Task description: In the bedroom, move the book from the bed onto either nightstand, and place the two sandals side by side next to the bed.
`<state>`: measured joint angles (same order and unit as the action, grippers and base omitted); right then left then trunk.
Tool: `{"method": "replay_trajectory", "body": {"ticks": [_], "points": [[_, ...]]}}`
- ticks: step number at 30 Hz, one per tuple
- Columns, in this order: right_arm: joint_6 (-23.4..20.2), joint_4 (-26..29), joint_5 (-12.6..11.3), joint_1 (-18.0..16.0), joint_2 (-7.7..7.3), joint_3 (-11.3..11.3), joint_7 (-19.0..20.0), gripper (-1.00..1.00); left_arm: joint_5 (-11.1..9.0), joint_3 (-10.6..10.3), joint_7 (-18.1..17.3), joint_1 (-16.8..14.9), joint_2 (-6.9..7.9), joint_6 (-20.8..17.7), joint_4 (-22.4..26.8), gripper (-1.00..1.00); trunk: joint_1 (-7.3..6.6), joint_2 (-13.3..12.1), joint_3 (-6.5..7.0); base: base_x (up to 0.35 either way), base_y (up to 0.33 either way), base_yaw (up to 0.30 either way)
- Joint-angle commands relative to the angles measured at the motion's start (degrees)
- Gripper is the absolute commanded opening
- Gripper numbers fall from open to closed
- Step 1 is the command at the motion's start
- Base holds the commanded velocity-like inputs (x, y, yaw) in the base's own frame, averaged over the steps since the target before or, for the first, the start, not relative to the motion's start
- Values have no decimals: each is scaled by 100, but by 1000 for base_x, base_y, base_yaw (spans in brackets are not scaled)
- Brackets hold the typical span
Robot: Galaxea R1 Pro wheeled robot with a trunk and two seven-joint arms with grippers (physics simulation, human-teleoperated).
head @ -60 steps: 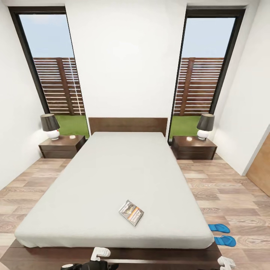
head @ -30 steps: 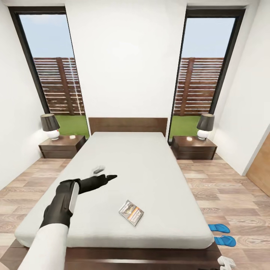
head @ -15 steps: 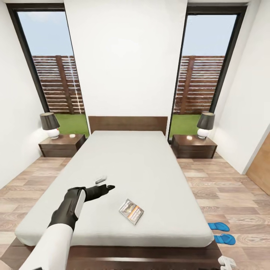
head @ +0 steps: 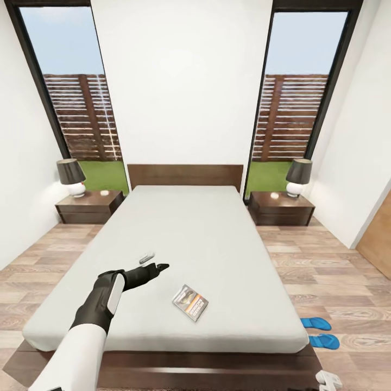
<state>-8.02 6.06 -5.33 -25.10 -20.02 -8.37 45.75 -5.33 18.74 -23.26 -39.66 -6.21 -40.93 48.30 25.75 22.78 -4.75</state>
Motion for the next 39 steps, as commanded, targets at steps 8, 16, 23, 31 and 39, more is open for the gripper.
{"method": "replay_trajectory", "body": {"ticks": [8, 16, 23, 31, 39], "points": [[-51, 1, -56, -4, 7, -7, -4, 100, -56, 25, -3, -7, -3, -50, 4, 100, 3, 14, -86, 0, 0, 0], [-51, 1, -56, -4, 10, -6, -21, 100, -56, 25, -3, -7, -3, -47, 4, 100, 3, 14, -158, 0, 0, 0], [-51, 1, -51, -4, 15, -4, -35, 100, -64, 25, -3, -7, -11, -55, 4, 100, 3, 14, -221, 0, 0, 0], [-47, 1, -47, -4, 16, -2, -40, 100, -81, 25, -3, -7, -12, -56, 4, 100, 3, 14, -294, 0, 0, 0], [-50, 1, -48, -4, 16, -4, -40, 100, -83, 25, -3, -7, -12, -56, 4, 100, 3, 14, -366, 0, 0, 0]]}}
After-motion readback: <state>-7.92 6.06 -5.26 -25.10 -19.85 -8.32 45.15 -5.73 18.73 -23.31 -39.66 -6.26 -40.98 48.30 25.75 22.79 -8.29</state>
